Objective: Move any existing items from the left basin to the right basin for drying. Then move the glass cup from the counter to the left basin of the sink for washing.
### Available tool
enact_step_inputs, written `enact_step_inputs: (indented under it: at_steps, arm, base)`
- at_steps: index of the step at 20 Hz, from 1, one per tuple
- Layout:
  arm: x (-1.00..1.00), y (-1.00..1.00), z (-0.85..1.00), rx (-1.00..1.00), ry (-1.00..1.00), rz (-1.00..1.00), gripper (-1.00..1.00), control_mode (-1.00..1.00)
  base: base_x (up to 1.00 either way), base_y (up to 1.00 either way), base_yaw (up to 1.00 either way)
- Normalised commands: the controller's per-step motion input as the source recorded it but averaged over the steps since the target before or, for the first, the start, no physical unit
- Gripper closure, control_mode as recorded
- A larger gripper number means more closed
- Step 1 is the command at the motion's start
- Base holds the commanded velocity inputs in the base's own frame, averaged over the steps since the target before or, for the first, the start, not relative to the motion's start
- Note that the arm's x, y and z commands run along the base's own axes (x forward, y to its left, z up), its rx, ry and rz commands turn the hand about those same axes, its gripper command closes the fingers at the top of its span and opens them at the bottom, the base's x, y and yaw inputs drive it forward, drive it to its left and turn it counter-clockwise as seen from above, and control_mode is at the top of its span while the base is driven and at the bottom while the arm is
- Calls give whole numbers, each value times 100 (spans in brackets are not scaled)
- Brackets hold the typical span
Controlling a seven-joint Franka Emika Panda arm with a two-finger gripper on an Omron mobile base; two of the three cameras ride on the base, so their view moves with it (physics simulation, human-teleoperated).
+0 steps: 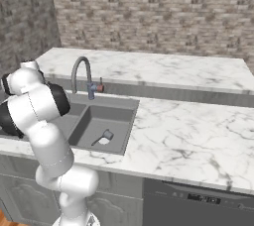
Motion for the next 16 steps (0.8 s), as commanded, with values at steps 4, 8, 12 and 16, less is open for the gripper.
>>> enact_step_inputs:
  at_steps: [4,8,12,16]
  arm:
    - [3,0,-31,0,1,0,100,-100]
    - [5,0,-24,1,0,0,100,-100]
    - [2,0,-30,1,0,0,100,-100]
    - [0,0,-33,2,0,0,100,-100]
  base:
    - [0,0,0]
    - [0,0,0]
    - [0,0,0]
    - [0,0,0]
